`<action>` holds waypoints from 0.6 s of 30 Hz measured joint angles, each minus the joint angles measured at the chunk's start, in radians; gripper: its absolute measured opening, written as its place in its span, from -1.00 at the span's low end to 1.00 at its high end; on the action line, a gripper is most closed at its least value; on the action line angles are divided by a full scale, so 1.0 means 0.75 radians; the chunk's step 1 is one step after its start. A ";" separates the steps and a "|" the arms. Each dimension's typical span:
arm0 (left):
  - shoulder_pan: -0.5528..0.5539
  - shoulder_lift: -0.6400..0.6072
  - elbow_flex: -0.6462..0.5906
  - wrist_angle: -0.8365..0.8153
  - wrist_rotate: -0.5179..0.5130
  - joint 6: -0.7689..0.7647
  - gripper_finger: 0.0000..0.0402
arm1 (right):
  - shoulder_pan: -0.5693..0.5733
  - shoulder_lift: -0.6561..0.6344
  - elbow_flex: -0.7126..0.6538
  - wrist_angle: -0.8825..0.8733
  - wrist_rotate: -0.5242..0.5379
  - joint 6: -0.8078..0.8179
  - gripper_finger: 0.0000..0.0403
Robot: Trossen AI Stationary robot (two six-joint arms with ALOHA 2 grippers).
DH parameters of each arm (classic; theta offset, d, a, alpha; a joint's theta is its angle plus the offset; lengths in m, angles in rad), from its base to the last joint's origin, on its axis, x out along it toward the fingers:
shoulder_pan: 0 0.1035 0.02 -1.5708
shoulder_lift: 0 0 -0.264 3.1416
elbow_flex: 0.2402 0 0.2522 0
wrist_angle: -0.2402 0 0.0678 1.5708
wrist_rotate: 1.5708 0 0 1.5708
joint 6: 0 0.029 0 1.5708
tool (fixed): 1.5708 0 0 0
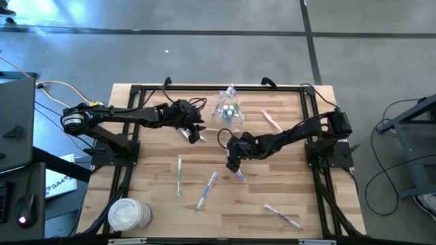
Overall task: Pick & Place toothbrushing station
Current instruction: Put the top blue toothbrush into the transparent organizer
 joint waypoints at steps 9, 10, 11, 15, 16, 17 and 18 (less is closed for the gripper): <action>0.000 0.000 0.000 0.025 0.001 0.026 -0.26 | -0.010 0.113 0.000 0.060 0.041 0.025 0.25; 0.000 0.000 0.001 0.031 0.001 0.026 -0.26 | -0.011 0.122 0.000 0.061 0.053 0.040 0.25; 0.000 0.000 0.001 0.032 0.001 0.026 -0.26 | -0.011 0.131 0.000 0.063 0.059 0.050 0.25; 0.000 0.000 0.001 0.034 0.001 0.026 -0.26 | -0.010 0.147 0.001 0.064 0.090 0.054 0.25; 0.000 0.000 0.001 0.033 0.001 0.026 -0.26 | -0.010 0.147 0.001 0.062 0.088 0.054 0.25; 0.000 0.000 0.001 0.032 0.001 0.026 -0.26 | -0.011 0.147 0.001 0.062 0.086 0.054 0.25; 0.000 0.000 0.001 0.031 0.001 0.026 -0.26 | -0.011 0.147 0.001 0.061 0.084 0.054 0.23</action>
